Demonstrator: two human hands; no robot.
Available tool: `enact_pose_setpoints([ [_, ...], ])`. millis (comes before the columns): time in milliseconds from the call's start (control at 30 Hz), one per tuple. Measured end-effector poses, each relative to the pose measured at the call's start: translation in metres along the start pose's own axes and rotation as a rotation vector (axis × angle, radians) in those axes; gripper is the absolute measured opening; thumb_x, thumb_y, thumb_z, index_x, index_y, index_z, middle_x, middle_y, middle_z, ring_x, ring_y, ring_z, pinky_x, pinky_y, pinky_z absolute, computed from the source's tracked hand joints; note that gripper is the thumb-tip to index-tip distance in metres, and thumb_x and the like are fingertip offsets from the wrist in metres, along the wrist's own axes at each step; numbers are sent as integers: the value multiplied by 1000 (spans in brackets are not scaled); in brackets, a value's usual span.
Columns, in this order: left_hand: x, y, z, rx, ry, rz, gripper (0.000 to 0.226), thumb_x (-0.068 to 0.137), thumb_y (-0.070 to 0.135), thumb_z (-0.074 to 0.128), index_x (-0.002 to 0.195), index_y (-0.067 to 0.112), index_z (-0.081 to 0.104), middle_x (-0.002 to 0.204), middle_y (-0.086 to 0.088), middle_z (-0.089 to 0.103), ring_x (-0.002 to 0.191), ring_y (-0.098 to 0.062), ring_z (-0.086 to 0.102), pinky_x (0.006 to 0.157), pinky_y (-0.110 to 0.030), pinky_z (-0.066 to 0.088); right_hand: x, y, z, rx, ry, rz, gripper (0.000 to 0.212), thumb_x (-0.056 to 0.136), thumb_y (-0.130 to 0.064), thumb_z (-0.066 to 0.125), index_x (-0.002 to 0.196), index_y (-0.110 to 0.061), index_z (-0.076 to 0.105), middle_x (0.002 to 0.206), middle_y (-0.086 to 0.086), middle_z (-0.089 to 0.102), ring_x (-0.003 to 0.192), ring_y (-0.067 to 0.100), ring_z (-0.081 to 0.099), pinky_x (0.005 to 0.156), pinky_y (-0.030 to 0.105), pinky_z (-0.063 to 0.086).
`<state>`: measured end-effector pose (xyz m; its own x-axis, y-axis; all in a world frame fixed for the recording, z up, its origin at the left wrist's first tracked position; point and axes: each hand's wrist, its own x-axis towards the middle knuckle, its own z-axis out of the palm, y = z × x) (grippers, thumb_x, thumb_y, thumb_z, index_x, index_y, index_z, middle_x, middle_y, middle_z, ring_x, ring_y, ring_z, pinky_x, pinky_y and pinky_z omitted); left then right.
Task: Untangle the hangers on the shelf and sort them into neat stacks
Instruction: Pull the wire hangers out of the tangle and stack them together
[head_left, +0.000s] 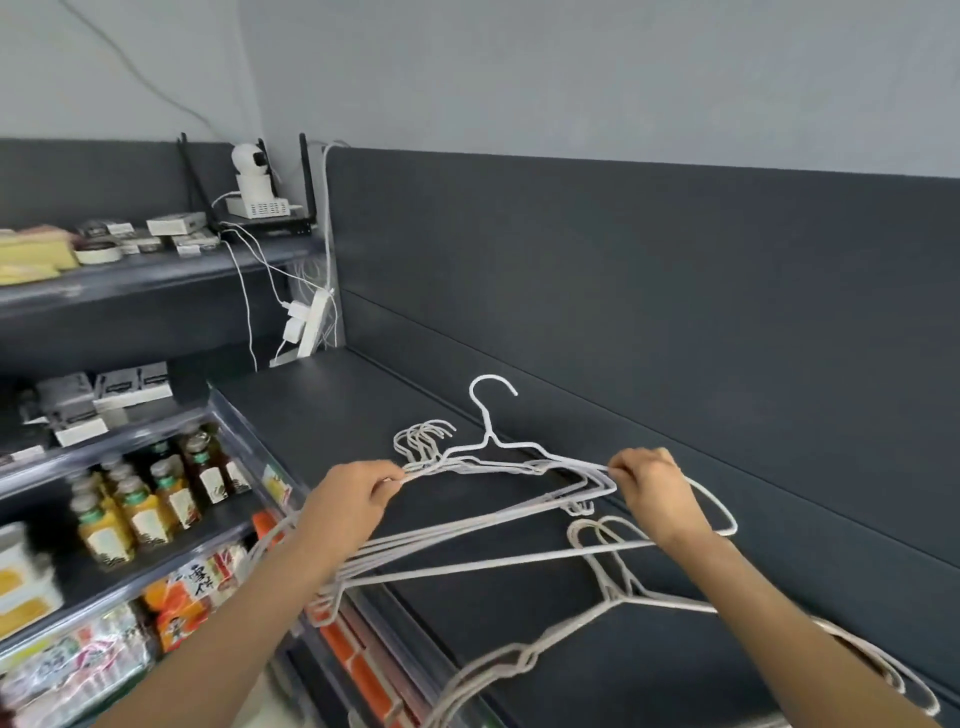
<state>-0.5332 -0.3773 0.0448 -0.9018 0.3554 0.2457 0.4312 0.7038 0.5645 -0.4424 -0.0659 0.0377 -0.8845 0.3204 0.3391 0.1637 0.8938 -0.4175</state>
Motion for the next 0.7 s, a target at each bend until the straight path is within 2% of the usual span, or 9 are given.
enact_pose_setpoints([
  [100,19,-30,-3,3,21,-53,14,86,7,58,82,10,71,85,-8,72,82,-26,65,80,-38,50,22,-25,29,-120,-36,-20,24,93,-21,46,105,-11,64,108,10,62,107,32,51,95,38,35],
  [200,39,-61,0,18,34,-109,18,85,5,57,75,11,70,81,-8,71,81,-26,64,79,-39,51,31,-43,57,-146,-90,-13,36,96,-30,39,125,-16,53,132,4,50,126,25,41,106,37,27],
  [267,50,-76,5,56,-14,-99,29,84,4,54,61,21,56,68,-3,58,69,-23,55,73,-40,51,32,-48,73,-152,-148,-8,40,95,-34,33,127,-19,51,135,3,48,127,24,41,105,35,30],
  [367,61,-92,16,116,-97,-50,34,78,0,54,67,29,38,72,7,39,68,-13,35,64,-31,38,28,-48,90,-190,-245,23,38,95,-32,38,131,-22,46,134,2,48,123,24,44,101,34,33],
  [433,65,-103,21,165,-140,-48,35,76,0,53,67,29,36,74,8,37,70,-11,33,66,-26,32,25,-45,97,-199,-279,47,38,95,-31,39,131,-21,46,132,3,49,121,25,45,101,35,36],
  [533,66,-113,25,220,-187,-80,35,74,-2,49,53,22,35,59,3,36,61,-15,35,59,-34,38,22,-44,102,-173,-303,77,39,94,-31,41,130,-21,47,133,4,49,122,26,45,103,37,37],
  [600,63,-111,26,236,-184,-96,40,75,-4,47,46,19,31,52,1,32,59,-19,39,59,-33,37,21,-45,103,-153,-309,84,39,94,-30,42,131,-19,48,135,5,48,123,26,44,103,37,37],
  [667,59,-107,28,258,-173,-104,40,80,-2,49,50,25,49,62,3,38,66,-19,45,65,-29,42,20,-46,104,-156,-321,84,39,95,-29,41,132,-19,47,137,6,45,125,26,42,104,36,36],
  [700,56,-105,29,294,-164,-97,30,82,2,49,62,19,63,71,1,41,70,-20,48,73,-31,47,20,-46,103,-157,-327,85,39,95,-29,41,132,-19,46,137,6,45,125,26,42,104,35,36],
])
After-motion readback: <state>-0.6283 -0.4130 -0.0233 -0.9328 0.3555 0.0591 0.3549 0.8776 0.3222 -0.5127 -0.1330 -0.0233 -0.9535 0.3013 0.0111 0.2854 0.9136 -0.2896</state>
